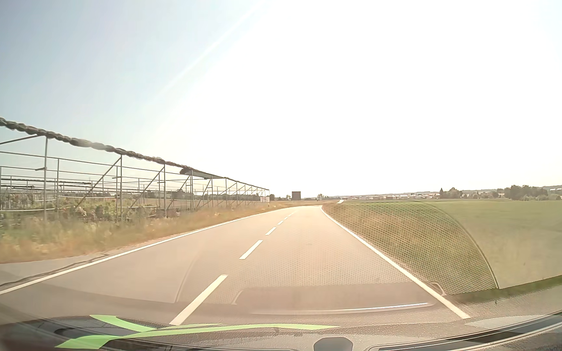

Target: Follow the waypoints while adhering to traffic rules and regulations

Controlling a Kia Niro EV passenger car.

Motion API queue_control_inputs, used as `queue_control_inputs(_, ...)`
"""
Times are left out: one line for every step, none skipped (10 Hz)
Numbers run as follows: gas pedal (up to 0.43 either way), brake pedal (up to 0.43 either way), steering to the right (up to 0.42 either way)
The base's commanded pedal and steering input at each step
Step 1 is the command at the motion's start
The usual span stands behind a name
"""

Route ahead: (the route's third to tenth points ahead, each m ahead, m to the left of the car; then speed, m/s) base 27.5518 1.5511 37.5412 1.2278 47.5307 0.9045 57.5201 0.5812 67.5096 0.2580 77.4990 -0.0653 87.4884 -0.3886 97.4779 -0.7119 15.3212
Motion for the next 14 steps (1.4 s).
queue_control_inputs(0.268,0.000,-0.002)
queue_control_inputs(0.280,0.000,-0.002)
queue_control_inputs(0.280,0.000,-0.002)
queue_control_inputs(0.280,0.000,-0.002)
queue_control_inputs(0.268,0.000,-0.002)
queue_control_inputs(0.240,0.000,-0.003)
queue_control_inputs(0.209,0.000,-0.002)
queue_control_inputs(0.209,0.000,-0.002)
queue_control_inputs(0.209,0.000,-0.002)
queue_control_inputs(0.209,0.000,-0.002)
queue_control_inputs(0.209,0.000,-0.002)
queue_control_inputs(0.197,0.000,-0.002)
queue_control_inputs(0.189,0.000,-0.002)
queue_control_inputs(0.177,0.000,-0.002)
